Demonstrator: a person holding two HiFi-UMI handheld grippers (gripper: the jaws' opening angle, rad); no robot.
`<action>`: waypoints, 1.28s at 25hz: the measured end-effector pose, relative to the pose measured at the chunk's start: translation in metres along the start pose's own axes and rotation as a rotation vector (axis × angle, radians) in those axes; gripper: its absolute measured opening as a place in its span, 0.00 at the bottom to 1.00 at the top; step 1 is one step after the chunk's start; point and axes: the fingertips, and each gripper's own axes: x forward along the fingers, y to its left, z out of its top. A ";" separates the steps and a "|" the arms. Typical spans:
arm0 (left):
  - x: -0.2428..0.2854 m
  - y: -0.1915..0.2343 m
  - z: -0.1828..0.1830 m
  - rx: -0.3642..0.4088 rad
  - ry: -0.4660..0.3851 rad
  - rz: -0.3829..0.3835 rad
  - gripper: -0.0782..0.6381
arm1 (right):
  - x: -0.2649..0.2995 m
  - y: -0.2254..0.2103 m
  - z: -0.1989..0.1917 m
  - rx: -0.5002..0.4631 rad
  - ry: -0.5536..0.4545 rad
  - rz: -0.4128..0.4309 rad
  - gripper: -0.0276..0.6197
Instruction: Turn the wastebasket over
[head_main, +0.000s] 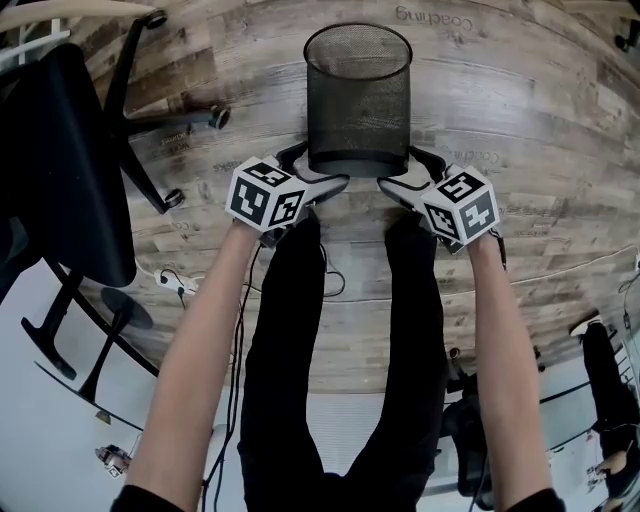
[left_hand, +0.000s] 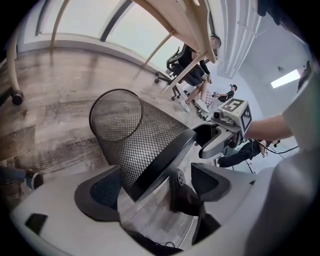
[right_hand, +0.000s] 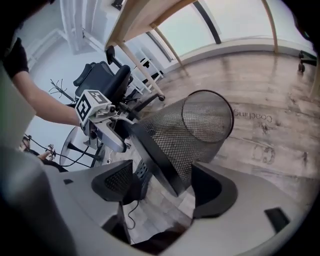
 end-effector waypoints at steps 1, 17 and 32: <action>0.002 -0.002 -0.005 -0.008 0.004 -0.009 0.71 | 0.002 0.001 -0.006 0.024 0.004 0.012 0.58; 0.028 0.009 -0.036 -0.162 -0.103 -0.041 0.78 | 0.033 -0.005 -0.031 0.106 -0.076 0.034 0.61; 0.056 0.032 -0.056 -0.224 -0.137 0.010 0.79 | 0.068 -0.015 -0.063 0.168 -0.083 0.026 0.61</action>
